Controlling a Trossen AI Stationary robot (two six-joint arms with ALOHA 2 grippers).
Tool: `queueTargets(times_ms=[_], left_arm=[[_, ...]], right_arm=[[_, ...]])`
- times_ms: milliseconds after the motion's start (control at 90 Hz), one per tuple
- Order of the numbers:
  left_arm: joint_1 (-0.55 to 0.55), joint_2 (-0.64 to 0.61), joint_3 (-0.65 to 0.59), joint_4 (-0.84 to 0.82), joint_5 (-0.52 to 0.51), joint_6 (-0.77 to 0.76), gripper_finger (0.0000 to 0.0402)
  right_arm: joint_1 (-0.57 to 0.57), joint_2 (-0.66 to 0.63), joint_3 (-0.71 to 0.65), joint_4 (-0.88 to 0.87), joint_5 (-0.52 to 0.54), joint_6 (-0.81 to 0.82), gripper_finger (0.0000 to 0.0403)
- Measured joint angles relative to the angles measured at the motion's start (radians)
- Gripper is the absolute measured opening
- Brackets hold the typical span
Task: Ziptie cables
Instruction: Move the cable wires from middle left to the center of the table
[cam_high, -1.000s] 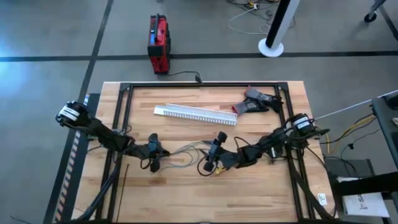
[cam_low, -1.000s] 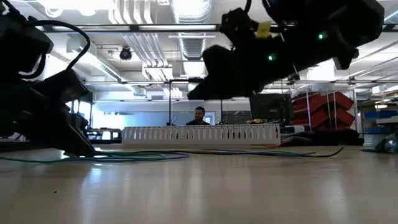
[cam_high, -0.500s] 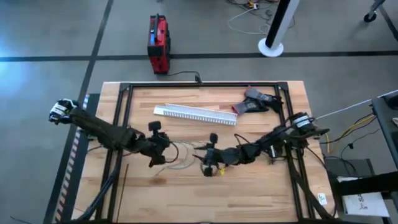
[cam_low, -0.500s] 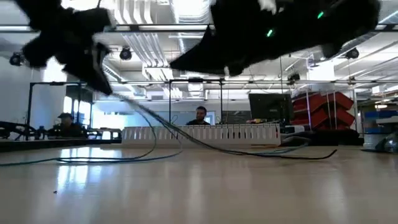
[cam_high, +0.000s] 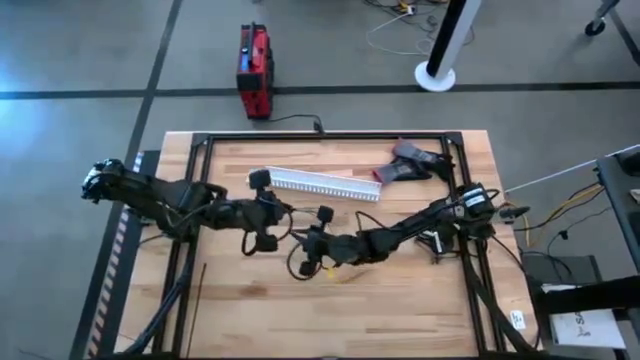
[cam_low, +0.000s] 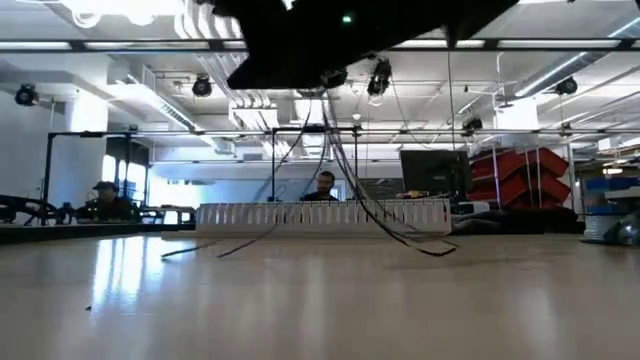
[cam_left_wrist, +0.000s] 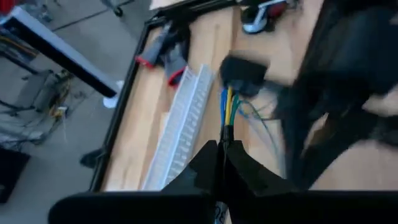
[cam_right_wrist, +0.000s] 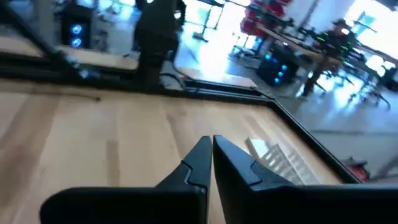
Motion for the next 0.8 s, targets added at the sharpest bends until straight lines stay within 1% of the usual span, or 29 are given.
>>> queueTargets(times_ms=[78, 167, 333, 400, 522, 633, 700, 800], left_arm=[[-0.005, 0.025, 0.03, -0.035, 0.031, -0.045, 0.0], [-0.013, 0.039, 0.038, -0.096, 0.043, -0.135, 0.0], [-0.016, 0.028, 0.091, -0.089, 0.14, -0.278, 0.0], [-0.017, 0.021, 0.108, -0.09, 0.169, -0.316, 0.0], [-0.017, 0.025, 0.104, -0.08, 0.202, -0.354, 0.0], [-0.013, 0.04, 0.025, -0.007, 0.246, -0.379, 0.0], [-0.011, 0.048, -0.037, 0.055, 0.273, -0.398, 0.0], [0.003, 0.05, -0.123, 0.113, 0.286, -0.419, 0.0]], right_arm=[[0.014, 0.003, 0.0, -0.101, 0.116, 0.046, 0.0001], [0.042, -0.016, -0.004, -0.238, 0.231, 0.161, 0.0], [0.082, -0.046, -0.009, -0.616, 0.4, 0.389, 0.0], [0.091, -0.071, -0.007, -0.764, 0.428, 0.47, 0.0], [0.106, -0.126, -0.001, -1.0, 0.43, 0.613, 0.0], [0.116, -0.165, -0.003, -1.188, 0.384, 0.668, 0.0], [0.121, -0.194, -0.002, -1.272, 0.332, 0.691, 0.0], [0.125, -0.215, -0.002, -1.383, 0.217, 0.716, 0.0]])
